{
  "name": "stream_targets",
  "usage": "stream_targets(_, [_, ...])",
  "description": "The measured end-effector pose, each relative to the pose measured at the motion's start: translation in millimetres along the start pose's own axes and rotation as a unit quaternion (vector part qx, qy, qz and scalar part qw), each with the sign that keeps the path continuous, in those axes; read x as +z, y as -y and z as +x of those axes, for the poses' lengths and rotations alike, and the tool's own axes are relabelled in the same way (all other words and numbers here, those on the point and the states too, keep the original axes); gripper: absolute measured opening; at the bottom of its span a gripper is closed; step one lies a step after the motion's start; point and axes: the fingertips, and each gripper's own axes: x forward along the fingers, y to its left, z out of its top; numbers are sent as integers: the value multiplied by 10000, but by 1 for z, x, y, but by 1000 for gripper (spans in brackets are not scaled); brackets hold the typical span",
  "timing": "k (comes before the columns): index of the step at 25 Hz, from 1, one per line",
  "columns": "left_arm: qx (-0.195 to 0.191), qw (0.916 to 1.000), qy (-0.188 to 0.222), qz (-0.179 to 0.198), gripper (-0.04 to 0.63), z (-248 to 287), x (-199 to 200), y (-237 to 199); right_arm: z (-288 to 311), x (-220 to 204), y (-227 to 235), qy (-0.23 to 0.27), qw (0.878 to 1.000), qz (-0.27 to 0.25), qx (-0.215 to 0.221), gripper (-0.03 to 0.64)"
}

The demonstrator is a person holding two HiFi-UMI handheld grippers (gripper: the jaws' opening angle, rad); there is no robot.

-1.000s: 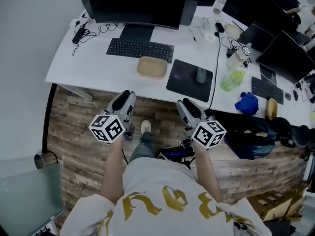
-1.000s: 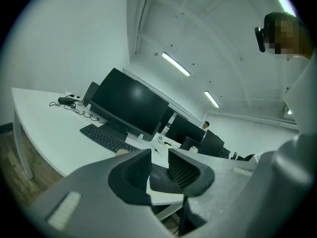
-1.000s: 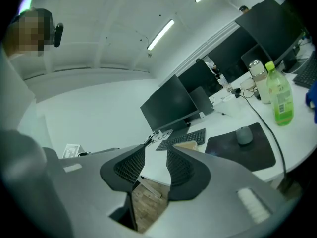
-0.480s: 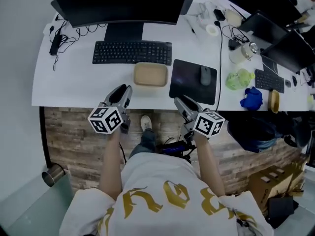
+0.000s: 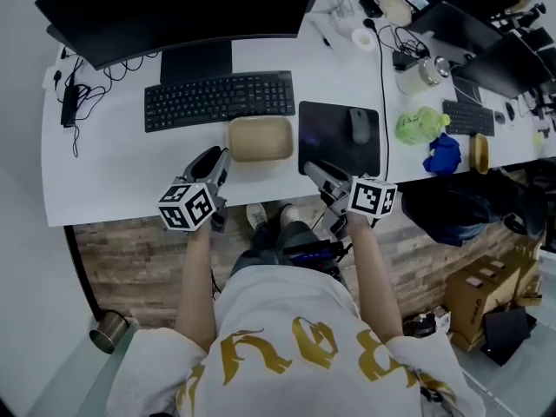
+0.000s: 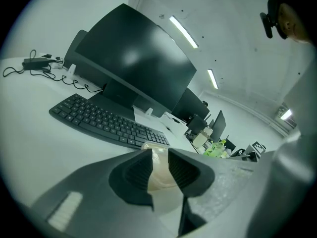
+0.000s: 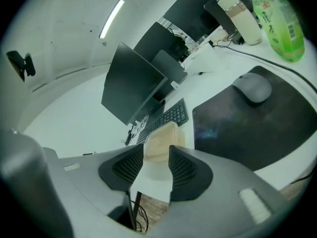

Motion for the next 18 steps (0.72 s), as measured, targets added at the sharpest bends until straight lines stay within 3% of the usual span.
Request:
stream_targets(7, [43,9998,-165,-82,94,9,-9,-11,7,0,16,136,9996,242,70,169])
stream_targets(18, [25,9993,-331,-169,94,26,-12,-17,33,-24,30,-339,9972,584,327,187])
